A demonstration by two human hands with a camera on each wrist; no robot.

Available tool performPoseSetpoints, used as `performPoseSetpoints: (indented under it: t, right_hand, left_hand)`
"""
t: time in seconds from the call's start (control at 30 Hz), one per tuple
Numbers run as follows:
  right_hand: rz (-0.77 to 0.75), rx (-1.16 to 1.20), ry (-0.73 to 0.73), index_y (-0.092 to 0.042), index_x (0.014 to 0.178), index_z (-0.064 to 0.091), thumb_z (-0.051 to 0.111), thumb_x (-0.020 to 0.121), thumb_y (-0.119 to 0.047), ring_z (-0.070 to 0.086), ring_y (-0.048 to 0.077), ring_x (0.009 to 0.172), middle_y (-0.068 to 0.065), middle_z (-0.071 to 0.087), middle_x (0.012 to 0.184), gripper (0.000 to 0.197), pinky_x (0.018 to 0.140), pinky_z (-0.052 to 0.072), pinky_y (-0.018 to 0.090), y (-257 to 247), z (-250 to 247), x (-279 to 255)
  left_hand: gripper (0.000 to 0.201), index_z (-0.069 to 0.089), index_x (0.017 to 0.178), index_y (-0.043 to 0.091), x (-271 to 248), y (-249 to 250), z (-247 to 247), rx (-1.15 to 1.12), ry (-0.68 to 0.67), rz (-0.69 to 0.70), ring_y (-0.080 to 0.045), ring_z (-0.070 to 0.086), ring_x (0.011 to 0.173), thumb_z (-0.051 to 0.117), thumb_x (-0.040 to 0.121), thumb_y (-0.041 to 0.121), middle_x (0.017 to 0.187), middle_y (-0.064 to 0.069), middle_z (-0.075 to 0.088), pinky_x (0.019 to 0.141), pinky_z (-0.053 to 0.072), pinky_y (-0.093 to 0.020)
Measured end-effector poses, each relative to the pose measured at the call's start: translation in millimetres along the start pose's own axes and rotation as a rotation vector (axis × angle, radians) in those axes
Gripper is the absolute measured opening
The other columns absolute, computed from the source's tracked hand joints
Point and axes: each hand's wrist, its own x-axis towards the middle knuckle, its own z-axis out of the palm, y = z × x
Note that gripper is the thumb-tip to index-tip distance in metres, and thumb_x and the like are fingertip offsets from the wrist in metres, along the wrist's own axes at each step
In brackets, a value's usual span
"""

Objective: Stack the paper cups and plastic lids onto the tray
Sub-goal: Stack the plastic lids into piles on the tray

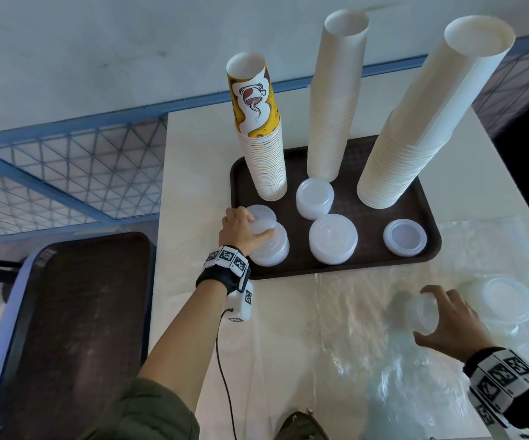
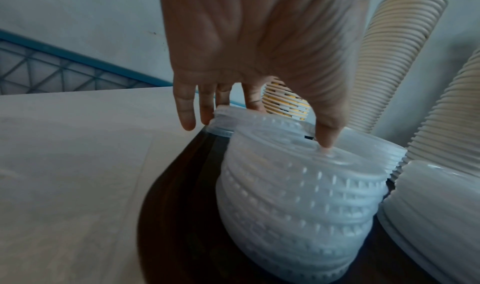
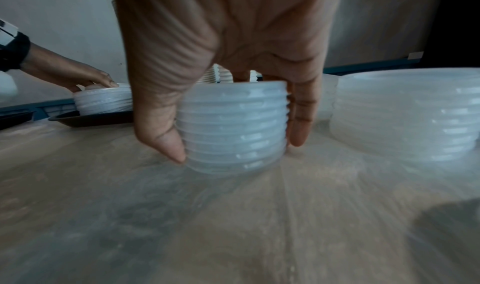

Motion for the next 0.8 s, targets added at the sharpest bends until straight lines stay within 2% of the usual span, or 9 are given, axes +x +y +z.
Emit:
performPoseSetpoints:
  t: [0.1, 0.2, 0.3, 0.37, 0.47, 0.6, 0.7, 0.8]
  right_hand:
    - [-0.003, 0.000, -0.006, -0.019, 0.120, 0.046, 0.083, 0.049, -0.024, 0.054, 0.036, 0.096, 0.011, 0.048, 0.104, 0.080, 0.079, 0.043, 0.036, -0.5, 0.4, 0.0]
    - [0.003, -0.012, -0.009, -0.019, 0.120, 0.045, 0.084, 0.050, -0.026, 0.055, 0.036, 0.096, 0.011, 0.049, 0.105, 0.081, 0.078, 0.043, 0.036, -0.7, 0.6, 0.0]
    - [0.003, -0.015, -0.006, -0.019, 0.120, 0.046, 0.084, 0.049, -0.026, 0.055, 0.035, 0.095, 0.011, 0.049, 0.104, 0.081, 0.077, 0.043, 0.036, -0.2, 1.1, -0.2]
    - [0.001, -0.018, -0.008, -0.019, 0.120, 0.046, 0.084, 0.049, -0.026, 0.055, 0.035, 0.095, 0.010, 0.049, 0.103, 0.081, 0.076, 0.042, 0.035, 0.1, 1.3, -0.5]
    - [0.003, -0.017, -0.006, -0.019, 0.120, 0.046, 0.084, 0.049, -0.026, 0.055, 0.036, 0.095, 0.011, 0.050, 0.104, 0.081, 0.076, 0.043, 0.037, 0.2, 1.0, -0.9]
    - [-0.002, -0.032, -0.014, -0.020, 0.120, 0.045, 0.084, 0.049, -0.029, 0.055, 0.034, 0.094, 0.010, 0.050, 0.104, 0.082, 0.078, 0.044, 0.037, -0.7, 0.4, -0.3]
    - [0.002, -0.035, -0.019, -0.020, 0.120, 0.044, 0.084, 0.049, -0.029, 0.055, 0.033, 0.095, 0.010, 0.050, 0.105, 0.082, 0.079, 0.045, 0.037, -0.9, 0.4, -0.5]
    - [0.003, -0.024, -0.013, -0.021, 0.119, 0.046, 0.084, 0.049, -0.029, 0.055, 0.034, 0.093, 0.010, 0.050, 0.103, 0.081, 0.078, 0.045, 0.037, -0.4, 0.2, -0.9]
  left_hand:
    - [0.054, 0.045, 0.105, 0.013, -1.0, 0.7, -1.8, -0.042, 0.024, 0.041, -0.025, 0.046, 0.111, 0.075, 0.068, 0.039, 0.119, -0.006, 0.041, 0.088, 0.047, -0.040]
    - [0.053, 0.045, 0.103, 0.011, -9.0, 0.3, -5.5, -0.094, 0.123, 0.105, -0.025, 0.049, 0.107, 0.077, 0.068, 0.036, 0.117, -0.005, 0.043, 0.082, 0.048, -0.039]
    - [0.055, 0.046, 0.102, 0.009, -27.0, -1.4, -2.9, -0.111, 0.207, 0.218, -0.024, 0.050, 0.102, 0.078, 0.067, 0.035, 0.112, -0.006, 0.045, 0.075, 0.048, -0.039]
    - [0.058, 0.047, 0.103, 0.007, -39.8, -4.4, 4.7, -0.066, 0.215, 0.278, -0.025, 0.050, 0.101, 0.079, 0.065, 0.037, 0.113, -0.007, 0.047, 0.071, 0.045, -0.036]
    - [0.062, 0.049, 0.105, 0.006, -48.9, -12.2, 18.0, 0.042, 0.180, 0.317, -0.029, 0.052, 0.105, 0.080, 0.061, 0.036, 0.117, -0.009, 0.050, 0.073, 0.047, -0.037]
    - [0.059, 0.052, 0.103, 0.004, -47.5, -15.1, 24.1, 0.106, 0.158, 0.333, -0.031, 0.050, 0.108, 0.080, 0.061, 0.035, 0.119, -0.012, 0.050, 0.075, 0.051, -0.046]
    - [0.061, 0.052, 0.106, 0.008, -43.4, -11.0, 19.4, 0.122, 0.160, 0.296, -0.030, 0.047, 0.115, 0.074, 0.064, 0.048, 0.127, -0.012, 0.047, 0.082, 0.049, -0.043]
    - [0.069, 0.049, 0.108, 0.011, -38.5, -4.2, 5.4, -0.005, 0.225, 0.263, -0.027, 0.048, 0.110, 0.073, 0.062, 0.056, 0.119, -0.006, 0.048, 0.082, 0.048, -0.041]
